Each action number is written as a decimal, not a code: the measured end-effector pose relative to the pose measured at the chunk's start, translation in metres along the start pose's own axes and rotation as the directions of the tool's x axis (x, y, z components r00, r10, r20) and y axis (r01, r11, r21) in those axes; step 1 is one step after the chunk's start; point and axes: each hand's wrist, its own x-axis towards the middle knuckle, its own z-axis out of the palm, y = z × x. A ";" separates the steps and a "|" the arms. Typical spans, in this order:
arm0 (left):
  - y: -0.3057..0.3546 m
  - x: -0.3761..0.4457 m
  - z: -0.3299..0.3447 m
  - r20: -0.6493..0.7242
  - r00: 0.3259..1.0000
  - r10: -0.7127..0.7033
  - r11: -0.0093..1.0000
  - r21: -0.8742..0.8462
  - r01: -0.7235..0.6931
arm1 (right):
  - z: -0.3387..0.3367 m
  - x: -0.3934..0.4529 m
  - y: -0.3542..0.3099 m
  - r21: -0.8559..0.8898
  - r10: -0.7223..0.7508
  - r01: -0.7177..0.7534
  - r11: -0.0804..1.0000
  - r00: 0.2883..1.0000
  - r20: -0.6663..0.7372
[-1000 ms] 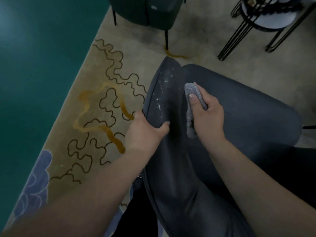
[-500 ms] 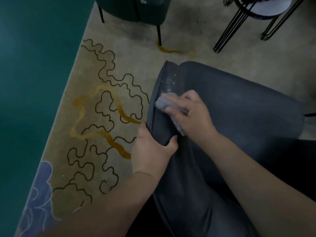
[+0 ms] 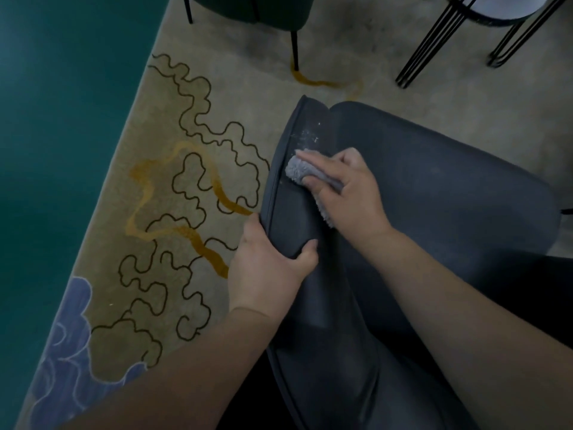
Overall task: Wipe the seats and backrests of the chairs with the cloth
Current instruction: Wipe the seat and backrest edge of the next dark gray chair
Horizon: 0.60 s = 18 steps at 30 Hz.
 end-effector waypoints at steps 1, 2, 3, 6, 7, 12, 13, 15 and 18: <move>0.001 0.000 0.000 -0.002 1.000 0.005 1.000 0.001 -0.005 | 0.000 0.003 -0.001 0.023 0.011 -0.011 1.000 1.000 -0.017; 0.001 0.000 0.000 -0.005 1.000 0.013 1.000 -0.001 -0.013 | 0.003 0.004 -0.006 0.035 -0.014 0.015 0.999 1.000 -0.014; 0.001 0.000 -0.001 -0.007 1.000 0.017 1.000 -0.003 -0.017 | 0.007 0.004 -0.011 0.030 -0.074 0.073 0.997 0.997 0.012; 0.000 0.000 0.000 0.004 1.000 0.016 1.000 -0.004 -0.016 | 0.014 0.010 -0.017 -0.058 -0.245 0.254 0.965 0.961 0.131; -0.001 0.001 0.000 0.006 1.000 0.008 1.000 0.002 -0.008 | 0.013 0.018 -0.015 -0.082 -0.223 0.234 0.969 0.968 0.118; -0.003 0.003 0.002 -0.007 1.000 0.000 1.000 0.014 0.000 | 0.011 0.031 -0.006 -0.018 -0.087 0.087 0.996 0.996 -0.006; -0.002 0.003 0.002 -0.008 1.000 0.001 1.000 0.009 -0.001 | 0.013 0.024 -0.009 -0.010 -0.127 0.127 0.992 0.992 0.012; -0.001 0.003 0.001 -0.003 1.000 0.003 1.000 -0.002 -0.003 | 0.017 0.013 -0.014 -0.032 -0.225 0.227 0.973 0.973 0.057; -0.004 0.004 0.001 -0.016 1.000 0.009 1.000 -0.004 -0.009 | 0.019 0.034 -0.016 -0.121 -0.191 0.194 0.973 0.981 0.036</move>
